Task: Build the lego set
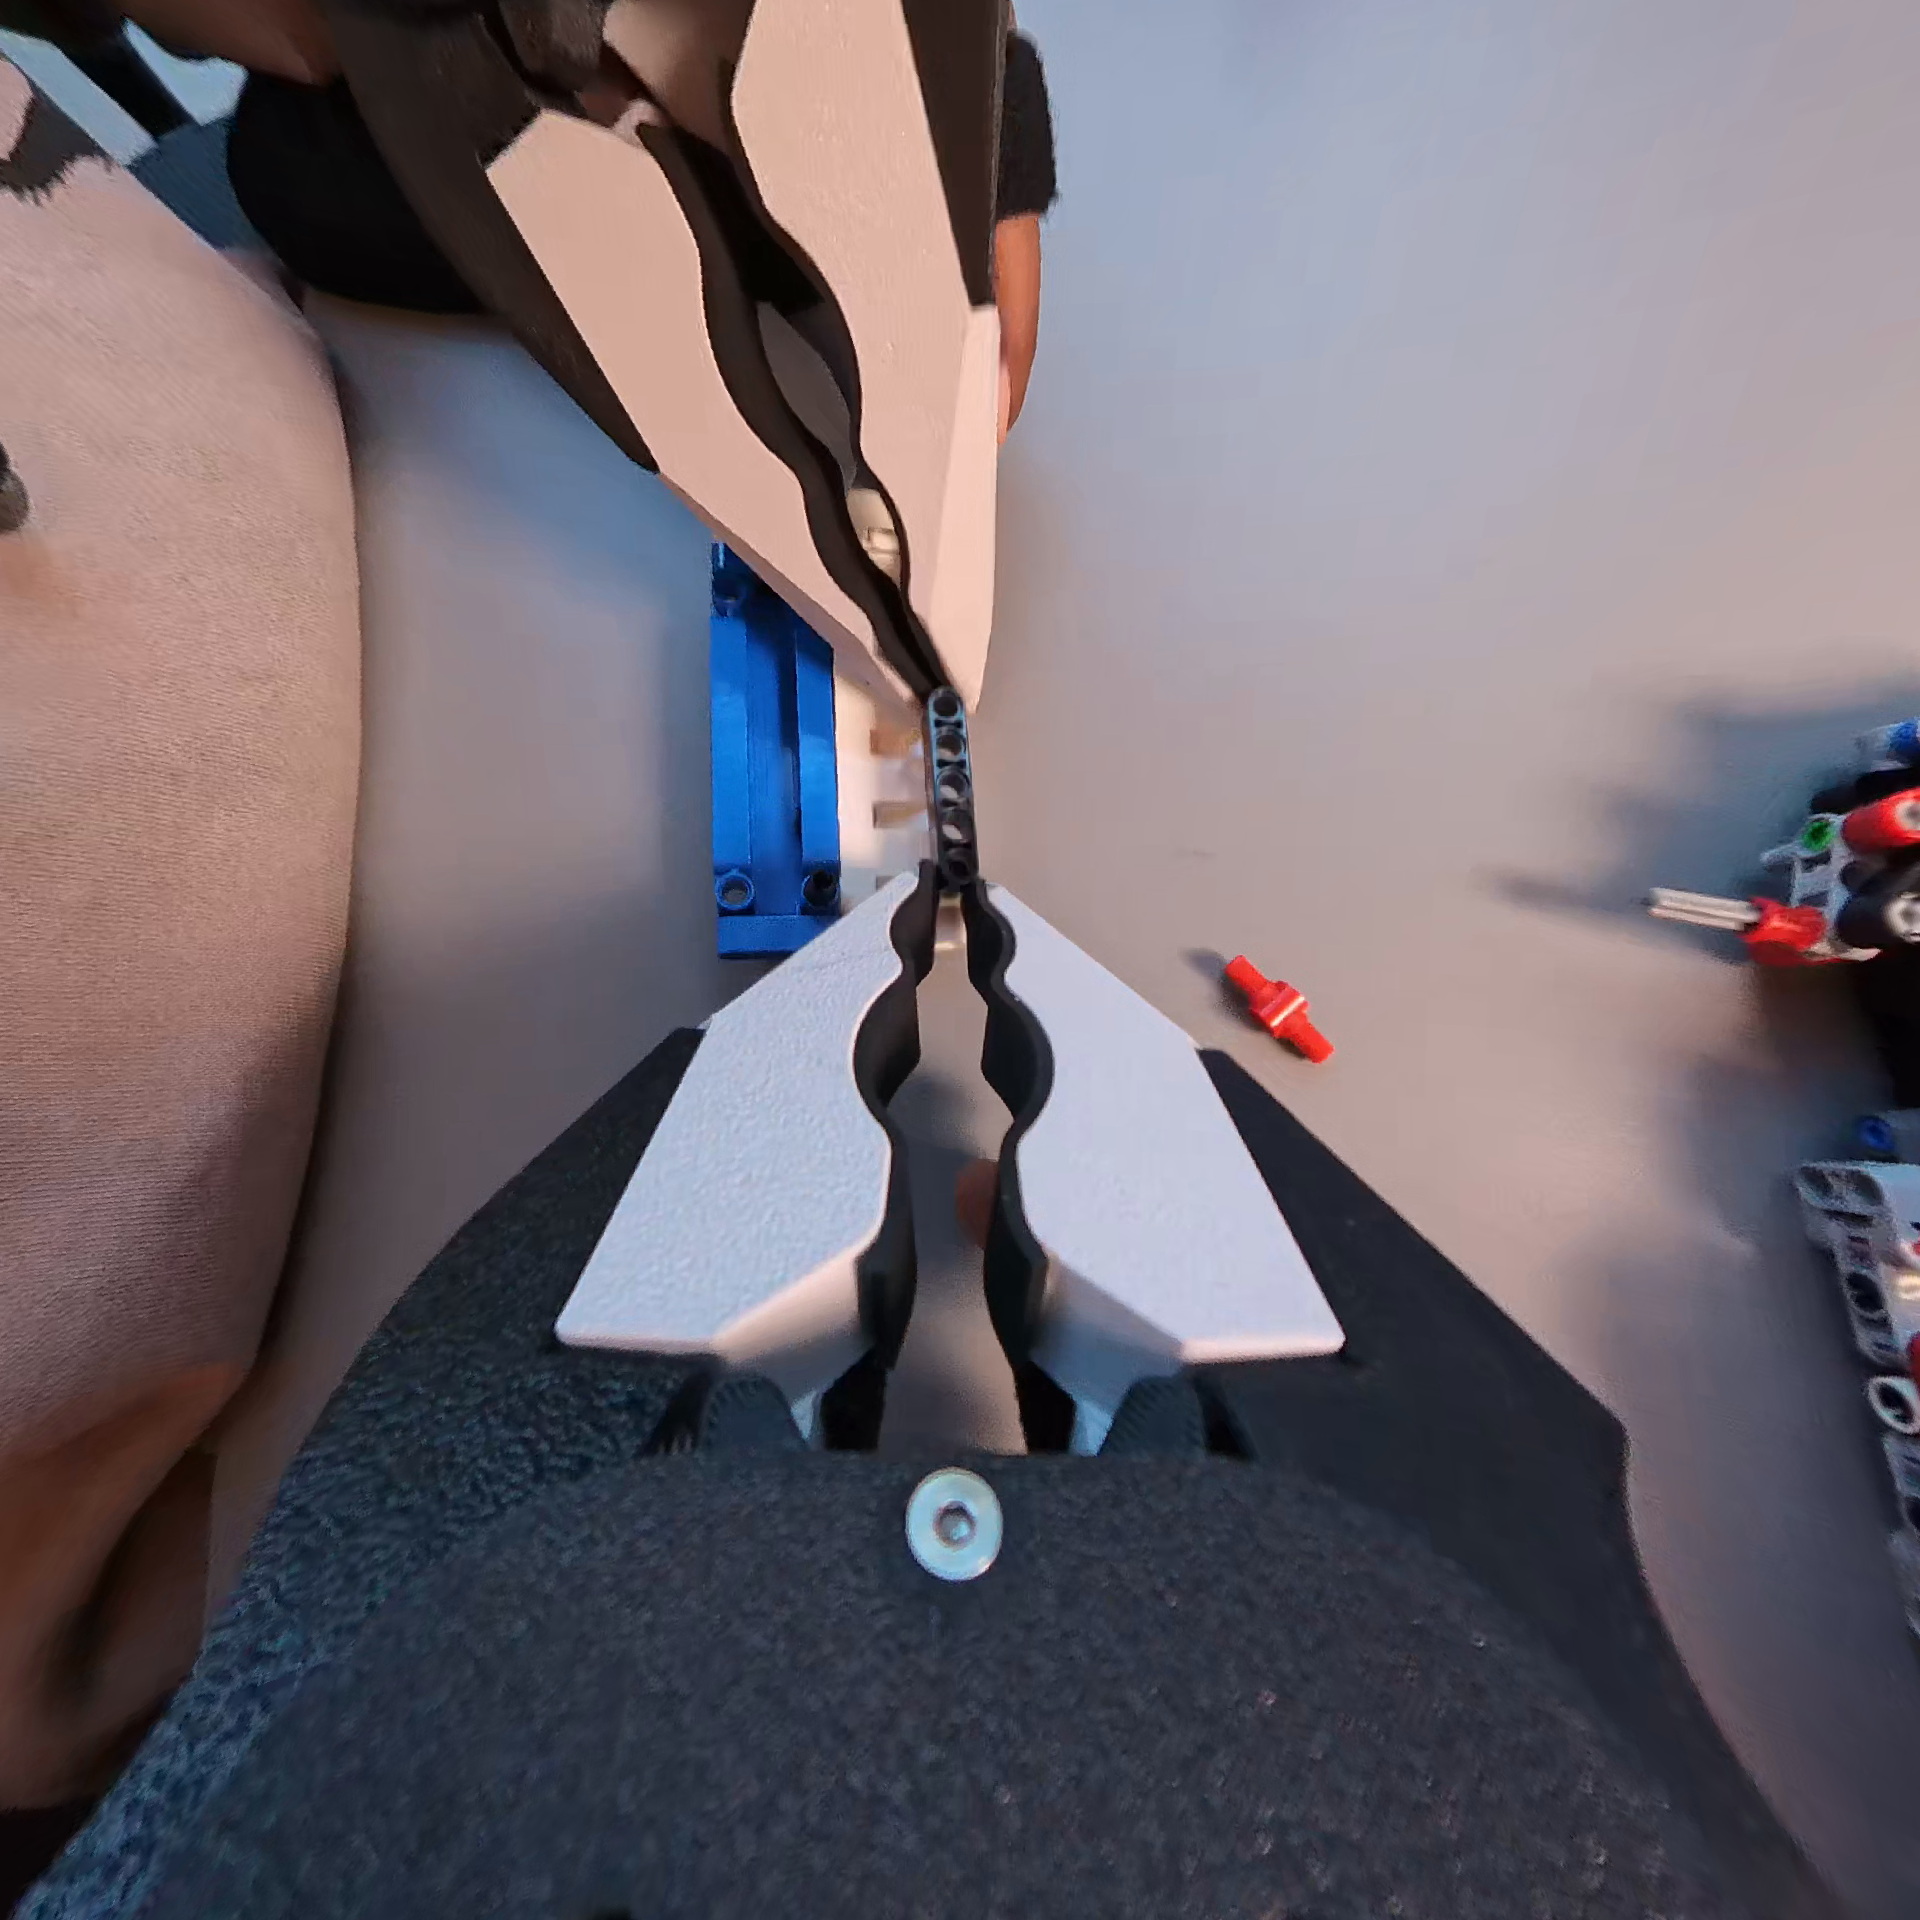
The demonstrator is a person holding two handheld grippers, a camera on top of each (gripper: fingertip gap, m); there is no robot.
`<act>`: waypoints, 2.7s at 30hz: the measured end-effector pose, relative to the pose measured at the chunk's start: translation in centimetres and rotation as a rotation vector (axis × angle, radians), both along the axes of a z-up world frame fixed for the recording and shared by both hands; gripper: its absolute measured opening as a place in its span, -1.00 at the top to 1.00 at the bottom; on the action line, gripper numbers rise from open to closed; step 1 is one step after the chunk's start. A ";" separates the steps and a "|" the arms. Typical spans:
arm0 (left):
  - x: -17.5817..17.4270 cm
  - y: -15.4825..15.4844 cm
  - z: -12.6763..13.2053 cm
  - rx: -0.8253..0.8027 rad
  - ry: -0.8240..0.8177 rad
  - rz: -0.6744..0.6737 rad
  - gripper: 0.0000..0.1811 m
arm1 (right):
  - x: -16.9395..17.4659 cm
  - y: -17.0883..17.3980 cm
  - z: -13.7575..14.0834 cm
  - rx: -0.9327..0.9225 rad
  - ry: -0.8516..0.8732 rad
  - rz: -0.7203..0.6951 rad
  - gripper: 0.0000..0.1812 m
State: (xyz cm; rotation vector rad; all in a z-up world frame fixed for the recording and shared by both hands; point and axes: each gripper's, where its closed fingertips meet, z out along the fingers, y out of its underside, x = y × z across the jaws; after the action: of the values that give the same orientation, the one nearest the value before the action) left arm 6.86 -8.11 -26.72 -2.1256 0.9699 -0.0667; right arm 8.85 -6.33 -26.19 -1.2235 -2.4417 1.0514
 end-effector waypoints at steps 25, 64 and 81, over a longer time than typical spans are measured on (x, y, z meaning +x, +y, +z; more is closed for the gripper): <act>0.0 -0.3 0.1 0.019 0.012 -0.026 0.96 | -0.7 -0.5 0.2 0.125 0.039 0.064 0.94; -3.2 1.6 -0.2 -0.142 -0.181 0.097 0.97 | -5.1 1.8 -0.5 0.092 -0.120 -0.092 0.93; -4.4 1.8 0.4 -0.054 -0.109 0.165 0.99 | -6.8 2.0 1.5 -0.022 -0.051 -0.253 0.84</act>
State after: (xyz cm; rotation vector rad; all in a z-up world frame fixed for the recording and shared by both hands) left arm 2.46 -6.28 -26.37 -2.2196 0.7340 -0.1269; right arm 2.02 -4.36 -24.70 -1.5351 -2.2392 0.9886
